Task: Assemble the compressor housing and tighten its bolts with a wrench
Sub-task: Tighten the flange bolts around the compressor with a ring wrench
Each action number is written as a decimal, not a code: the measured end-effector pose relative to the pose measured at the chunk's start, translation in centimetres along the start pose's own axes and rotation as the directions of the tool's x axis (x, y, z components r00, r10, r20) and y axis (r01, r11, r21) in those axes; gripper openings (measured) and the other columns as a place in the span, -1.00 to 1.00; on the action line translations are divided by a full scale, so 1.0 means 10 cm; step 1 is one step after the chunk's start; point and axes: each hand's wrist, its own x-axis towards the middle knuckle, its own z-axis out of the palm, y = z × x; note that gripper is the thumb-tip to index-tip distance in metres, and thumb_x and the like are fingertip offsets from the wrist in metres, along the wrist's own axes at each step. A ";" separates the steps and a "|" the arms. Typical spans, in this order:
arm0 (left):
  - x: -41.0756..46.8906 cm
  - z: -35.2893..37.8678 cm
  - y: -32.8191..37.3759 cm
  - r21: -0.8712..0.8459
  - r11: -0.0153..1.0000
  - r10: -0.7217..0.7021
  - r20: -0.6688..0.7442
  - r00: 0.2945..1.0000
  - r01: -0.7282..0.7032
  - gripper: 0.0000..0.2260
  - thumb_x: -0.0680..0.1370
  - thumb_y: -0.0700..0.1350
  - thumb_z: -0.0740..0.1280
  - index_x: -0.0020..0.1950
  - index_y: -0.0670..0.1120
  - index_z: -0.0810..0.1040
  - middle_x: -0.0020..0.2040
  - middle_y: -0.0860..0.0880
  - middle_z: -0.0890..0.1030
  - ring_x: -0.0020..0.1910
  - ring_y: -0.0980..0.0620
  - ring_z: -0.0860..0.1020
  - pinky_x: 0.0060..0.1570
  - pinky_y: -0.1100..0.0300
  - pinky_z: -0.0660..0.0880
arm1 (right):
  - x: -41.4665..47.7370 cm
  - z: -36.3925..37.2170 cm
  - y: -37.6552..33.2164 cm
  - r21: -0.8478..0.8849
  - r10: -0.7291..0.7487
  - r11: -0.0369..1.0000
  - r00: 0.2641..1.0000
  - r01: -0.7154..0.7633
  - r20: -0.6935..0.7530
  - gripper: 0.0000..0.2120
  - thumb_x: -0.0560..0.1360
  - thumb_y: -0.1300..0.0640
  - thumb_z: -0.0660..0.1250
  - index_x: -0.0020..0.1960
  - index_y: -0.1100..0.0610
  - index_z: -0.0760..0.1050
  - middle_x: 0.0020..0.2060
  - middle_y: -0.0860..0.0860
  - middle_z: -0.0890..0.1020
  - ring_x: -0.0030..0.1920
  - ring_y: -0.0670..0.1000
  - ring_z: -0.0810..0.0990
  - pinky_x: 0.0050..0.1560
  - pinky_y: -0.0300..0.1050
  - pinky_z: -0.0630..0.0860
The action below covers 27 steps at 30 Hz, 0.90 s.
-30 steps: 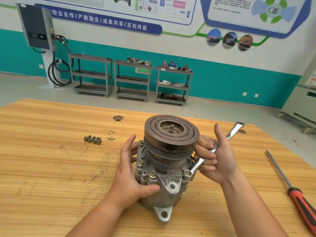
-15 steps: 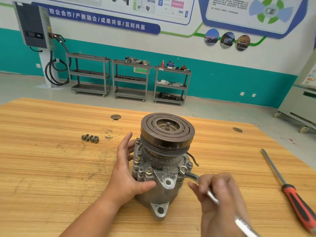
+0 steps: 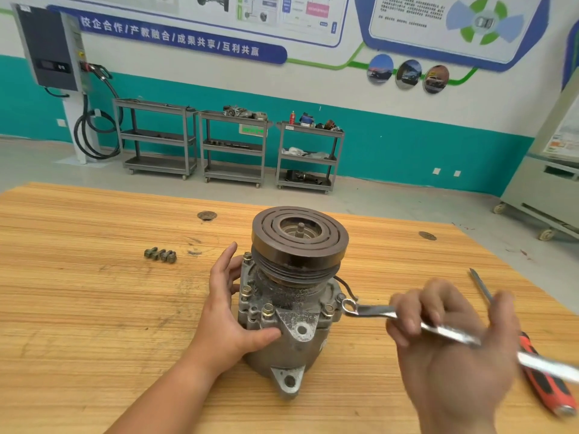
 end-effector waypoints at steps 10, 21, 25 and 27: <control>0.00 0.00 0.01 -0.014 1.000 0.001 0.009 1.000 -0.001 0.05 -0.01 0.46 0.51 0.39 0.46 0.09 0.36 0.14 0.37 0.34 0.18 0.40 0.24 0.18 0.36 | 0.88 -0.21 0.44 0.039 0.486 0.823 0.737 -0.567 0.469 -0.44 0.39 -0.40 0.01 -0.50 0.05 0.26 -0.64 -0.05 0.41 -0.58 -0.06 0.22 -0.61 -0.32 0.25; 0.00 0.00 0.00 -0.001 1.000 -0.012 0.001 1.000 0.012 0.06 -0.03 0.47 0.50 0.40 0.46 0.08 0.38 0.08 0.35 0.35 0.17 0.38 0.28 0.14 0.34 | 0.46 -0.18 0.27 0.095 0.383 0.911 0.908 -0.402 0.167 -0.45 0.39 -0.37 0.12 -0.50 0.05 0.31 -0.60 -0.06 0.34 -0.61 -0.12 0.09 -0.67 -0.40 0.17; 0.00 0.00 -0.01 0.007 1.000 -0.013 0.000 1.000 0.013 0.07 -0.01 0.47 0.50 0.41 0.44 0.08 0.36 0.08 0.36 0.36 0.15 0.38 0.31 0.08 0.34 | -0.22 -0.01 0.36 -0.042 0.011 0.999 0.997 -0.015 -0.081 -0.54 0.13 -0.33 0.48 -0.53 0.01 0.38 -0.56 0.02 0.45 -0.64 -0.08 0.32 -0.58 -0.29 0.41; 0.00 0.00 0.00 0.009 1.000 -0.006 -0.001 1.000 0.006 0.06 0.00 0.47 0.50 0.41 0.43 0.07 0.35 0.13 0.36 0.34 0.18 0.39 0.28 0.14 0.34 | -0.46 0.08 0.49 -0.402 -0.181 0.901 0.983 0.160 -0.016 -0.74 0.20 -0.14 0.42 -0.50 -0.05 0.41 -0.47 -0.07 0.55 -0.53 -0.14 0.47 -0.50 -0.18 0.52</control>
